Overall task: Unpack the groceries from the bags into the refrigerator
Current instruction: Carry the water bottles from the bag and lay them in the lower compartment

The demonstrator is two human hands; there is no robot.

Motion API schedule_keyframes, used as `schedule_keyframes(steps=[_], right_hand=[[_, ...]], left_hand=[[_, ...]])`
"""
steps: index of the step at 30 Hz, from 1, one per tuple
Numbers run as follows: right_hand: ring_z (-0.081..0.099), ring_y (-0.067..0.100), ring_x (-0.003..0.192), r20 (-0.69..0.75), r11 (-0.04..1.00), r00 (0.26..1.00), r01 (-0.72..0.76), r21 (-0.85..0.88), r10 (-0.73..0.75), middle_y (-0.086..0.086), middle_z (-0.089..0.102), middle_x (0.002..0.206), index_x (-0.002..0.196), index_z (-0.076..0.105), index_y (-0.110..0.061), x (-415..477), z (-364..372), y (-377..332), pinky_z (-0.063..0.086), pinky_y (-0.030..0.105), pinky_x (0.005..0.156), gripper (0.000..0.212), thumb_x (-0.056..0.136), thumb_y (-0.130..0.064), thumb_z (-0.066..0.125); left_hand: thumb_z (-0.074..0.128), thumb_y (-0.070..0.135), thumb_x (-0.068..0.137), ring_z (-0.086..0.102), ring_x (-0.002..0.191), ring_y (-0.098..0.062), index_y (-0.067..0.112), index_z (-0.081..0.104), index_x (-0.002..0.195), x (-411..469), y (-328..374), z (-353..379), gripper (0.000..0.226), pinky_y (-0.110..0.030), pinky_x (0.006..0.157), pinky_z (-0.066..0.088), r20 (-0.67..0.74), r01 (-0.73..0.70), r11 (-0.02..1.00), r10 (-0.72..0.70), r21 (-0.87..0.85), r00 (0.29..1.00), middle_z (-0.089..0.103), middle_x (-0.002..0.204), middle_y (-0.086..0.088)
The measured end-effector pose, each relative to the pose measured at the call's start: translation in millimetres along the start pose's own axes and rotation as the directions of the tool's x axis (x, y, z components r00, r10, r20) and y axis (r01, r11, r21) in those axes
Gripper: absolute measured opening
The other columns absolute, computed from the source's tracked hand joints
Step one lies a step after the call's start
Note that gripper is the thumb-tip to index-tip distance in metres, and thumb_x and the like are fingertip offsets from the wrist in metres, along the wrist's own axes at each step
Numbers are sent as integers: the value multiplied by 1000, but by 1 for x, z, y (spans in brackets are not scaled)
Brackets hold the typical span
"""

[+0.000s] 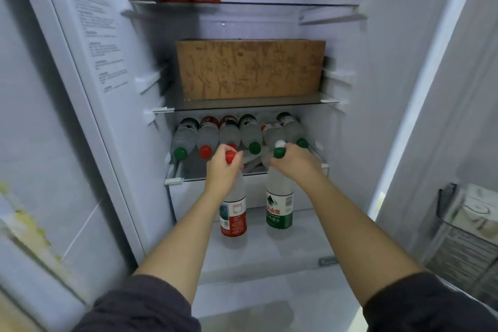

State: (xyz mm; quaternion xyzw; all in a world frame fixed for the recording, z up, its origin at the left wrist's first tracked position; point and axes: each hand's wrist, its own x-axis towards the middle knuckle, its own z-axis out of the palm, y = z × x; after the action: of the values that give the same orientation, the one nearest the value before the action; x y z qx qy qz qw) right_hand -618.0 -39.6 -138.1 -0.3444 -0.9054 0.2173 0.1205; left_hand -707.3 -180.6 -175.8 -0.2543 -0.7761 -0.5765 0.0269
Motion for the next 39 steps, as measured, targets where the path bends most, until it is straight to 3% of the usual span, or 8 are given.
schedule_keyframes(steps=[4,7,12,19,23,29,33,39], right_hand=[[57,23,81,-44,999,998,37,39,-35,2,59,82,92,60,-15,-13,-5,6,39,28,62,30,87,-44,55],[50,21,69,-141,982,988,85,169,-62,-3,49,65,65,46,-18,-32,-6,17,29,26,51,31,85,-36,62],[53,22,65,-344,926,937,184,331,-63,3,56,66,74,60,-8,-49,-19,31,35,30,53,25,82,-30,68],[47,-2,55,-750,818,656,478,320,-90,-13,50,60,75,55,-21,-62,-84,9,32,12,50,18,85,-23,69],[49,-2,63,-833,714,522,653,252,-184,-15,55,73,91,59,-21,-57,-63,18,37,8,59,11,89,-19,69],[57,4,92,-747,733,607,634,248,-271,4,67,106,115,65,-8,-15,-9,49,47,10,81,29,87,-12,71],[62,19,88,-644,883,720,446,147,-257,3,68,105,125,63,-21,2,6,56,54,34,71,37,88,-21,69],[60,28,93,-479,982,860,187,-25,-175,6,64,105,144,43,-34,29,16,54,45,32,65,53,94,-28,58]], left_hand=[[57,25,96,61,72,-8,15,55,92,0,-7,4,11,-21,63,46,-74,-28,1000,28,5,997,62,76,4],[57,27,96,62,75,-10,18,55,92,2,-10,5,10,-22,66,49,-66,-32,1000,31,-1,997,63,81,1],[56,27,97,57,74,-4,16,55,96,1,-11,5,10,-18,62,43,-73,-46,999,45,-15,996,59,81,4],[55,26,98,56,74,0,17,54,98,0,-10,6,10,-15,60,41,-71,-48,998,45,-29,996,58,81,6],[55,26,97,57,74,-2,16,54,97,0,-12,5,10,-16,60,41,-72,-55,998,53,-30,996,58,80,5],[57,25,96,57,74,-3,15,55,96,2,-13,6,10,-16,61,43,-83,-64,997,61,-36,995,59,81,5],[57,25,96,61,75,-8,15,56,95,3,-15,6,10,-18,63,46,-82,-62,997,58,-49,995,61,82,1],[57,24,96,57,74,0,15,55,98,3,-13,7,9,-14,60,42,-89,-54,998,50,-43,995,58,81,6]])
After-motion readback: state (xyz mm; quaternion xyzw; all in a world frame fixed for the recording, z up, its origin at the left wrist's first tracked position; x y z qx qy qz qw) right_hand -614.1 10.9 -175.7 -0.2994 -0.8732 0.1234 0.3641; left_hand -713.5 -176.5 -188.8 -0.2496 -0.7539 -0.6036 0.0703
